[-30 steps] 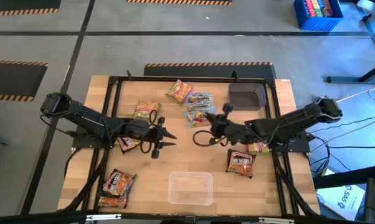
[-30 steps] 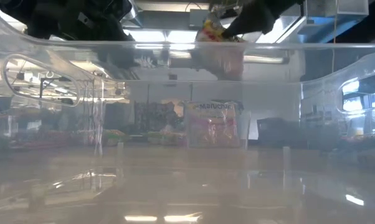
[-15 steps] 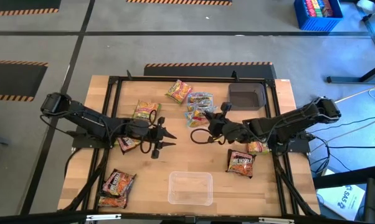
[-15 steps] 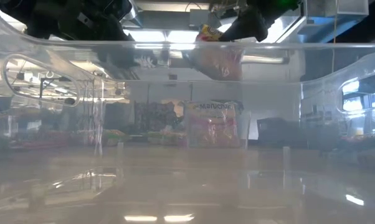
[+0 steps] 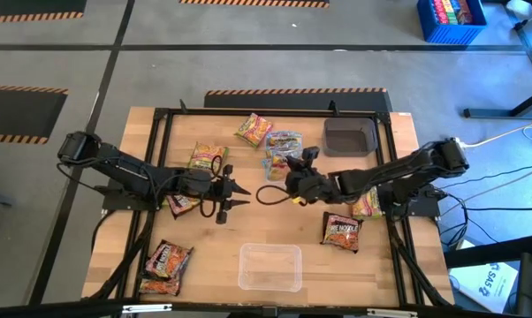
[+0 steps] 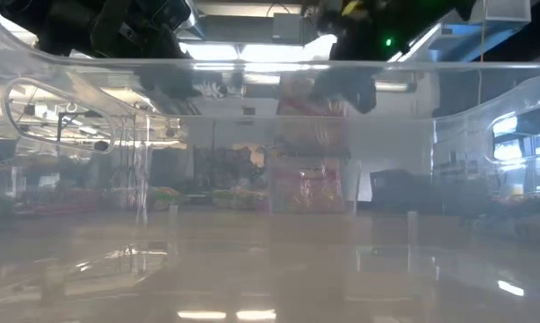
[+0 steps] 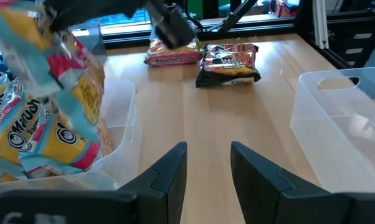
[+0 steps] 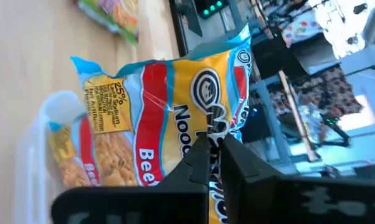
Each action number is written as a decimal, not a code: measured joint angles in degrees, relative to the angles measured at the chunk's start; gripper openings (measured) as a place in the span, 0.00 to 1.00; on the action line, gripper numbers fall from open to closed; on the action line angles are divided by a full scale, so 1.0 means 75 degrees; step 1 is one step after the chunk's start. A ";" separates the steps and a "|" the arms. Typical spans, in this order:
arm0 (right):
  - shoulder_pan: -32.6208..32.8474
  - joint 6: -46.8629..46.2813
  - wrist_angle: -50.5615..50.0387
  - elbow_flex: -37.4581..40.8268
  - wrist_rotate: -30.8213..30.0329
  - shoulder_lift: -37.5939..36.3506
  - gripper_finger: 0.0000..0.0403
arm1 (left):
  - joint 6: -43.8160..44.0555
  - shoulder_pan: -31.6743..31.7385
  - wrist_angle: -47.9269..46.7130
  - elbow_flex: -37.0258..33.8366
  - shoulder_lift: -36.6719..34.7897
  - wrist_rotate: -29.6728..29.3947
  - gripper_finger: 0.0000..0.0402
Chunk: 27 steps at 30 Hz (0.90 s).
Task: Sort Maruchan noodles
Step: Put the blue noodle pack into the top transparent bin
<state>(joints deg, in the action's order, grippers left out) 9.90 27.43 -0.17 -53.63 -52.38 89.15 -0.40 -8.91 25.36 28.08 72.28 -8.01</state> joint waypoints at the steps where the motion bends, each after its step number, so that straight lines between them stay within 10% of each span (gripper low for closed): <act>1: -0.0049 0.0000 0.0001 0.0000 -0.0044 0.0080 0.00 | 0.0000 0.0000 0.0000 0.0000 0.0001 0.0000 0.29; 27: -0.0176 -0.1698 -0.0421 0.0003 0.1938 0.1104 0.02 | 0.0000 0.0000 -0.0003 0.0006 0.0004 -0.0003 0.29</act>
<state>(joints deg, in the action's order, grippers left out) 8.58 14.69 -3.33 -53.60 -37.84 97.43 -0.40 -8.91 25.34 28.12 72.31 -8.03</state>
